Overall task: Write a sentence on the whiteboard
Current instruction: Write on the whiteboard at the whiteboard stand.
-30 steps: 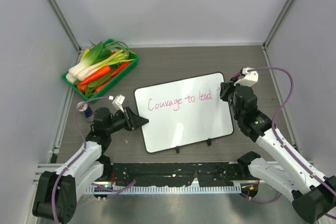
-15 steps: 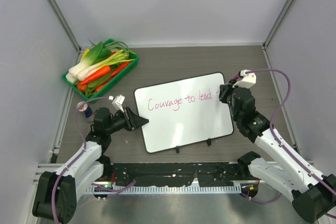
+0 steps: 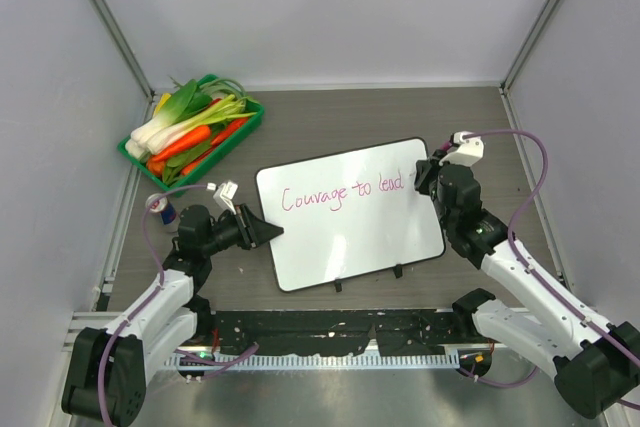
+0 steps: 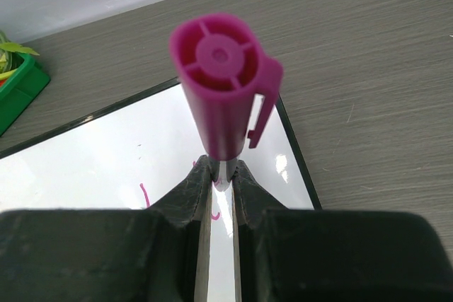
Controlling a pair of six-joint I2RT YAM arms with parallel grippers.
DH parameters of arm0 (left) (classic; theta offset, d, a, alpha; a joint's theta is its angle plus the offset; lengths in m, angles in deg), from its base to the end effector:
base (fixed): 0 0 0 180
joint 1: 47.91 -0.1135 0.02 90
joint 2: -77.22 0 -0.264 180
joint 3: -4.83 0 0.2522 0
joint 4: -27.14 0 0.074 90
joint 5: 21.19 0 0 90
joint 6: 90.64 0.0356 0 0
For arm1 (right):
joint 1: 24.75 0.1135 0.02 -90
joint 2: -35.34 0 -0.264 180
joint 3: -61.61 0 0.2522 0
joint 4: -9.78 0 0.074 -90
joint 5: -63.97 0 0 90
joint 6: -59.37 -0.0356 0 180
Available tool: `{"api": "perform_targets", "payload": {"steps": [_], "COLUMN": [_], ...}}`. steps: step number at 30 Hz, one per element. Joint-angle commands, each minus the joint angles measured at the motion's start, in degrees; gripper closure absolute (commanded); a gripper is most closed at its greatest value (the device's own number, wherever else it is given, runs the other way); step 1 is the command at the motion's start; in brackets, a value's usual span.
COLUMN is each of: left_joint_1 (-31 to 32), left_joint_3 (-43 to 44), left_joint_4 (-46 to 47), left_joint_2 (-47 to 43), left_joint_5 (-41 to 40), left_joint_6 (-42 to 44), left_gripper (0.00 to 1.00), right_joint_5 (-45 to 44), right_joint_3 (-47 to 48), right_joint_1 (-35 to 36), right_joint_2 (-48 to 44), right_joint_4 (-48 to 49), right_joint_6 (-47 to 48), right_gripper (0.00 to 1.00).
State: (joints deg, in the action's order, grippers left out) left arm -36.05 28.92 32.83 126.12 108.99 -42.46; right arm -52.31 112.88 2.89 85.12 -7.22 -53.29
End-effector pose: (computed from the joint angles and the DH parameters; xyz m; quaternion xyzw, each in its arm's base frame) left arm 0.1626 -0.0576 0.1735 -0.0054 0.7906 -0.4956 0.3595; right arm 0.1878 0.0805 0.2933 0.1038 0.7805 0.0867 0.6104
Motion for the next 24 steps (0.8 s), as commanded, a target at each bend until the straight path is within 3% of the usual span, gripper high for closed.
{"api": "perform_targets", "payload": {"steps": [1,24], "left_joint_1": [-0.1,-0.1], "left_joint_3": [0.2,0.1], "left_joint_4": [1.0,1.3], "left_joint_2": [0.1,0.1], "left_joint_5": [-1.3,-1.0], "left_joint_6": [2.1,2.1], "left_gripper": [1.00,1.00], "right_joint_5": [-1.6,-2.5], "right_joint_3": [-0.3,-0.1], "right_joint_1": [-0.1,-0.1], "right_joint_2": [0.0,3.4], "right_joint_4": [4.6,6.3], "right_joint_6": [0.0,-0.2], "right_gripper": [0.99,0.99]}}
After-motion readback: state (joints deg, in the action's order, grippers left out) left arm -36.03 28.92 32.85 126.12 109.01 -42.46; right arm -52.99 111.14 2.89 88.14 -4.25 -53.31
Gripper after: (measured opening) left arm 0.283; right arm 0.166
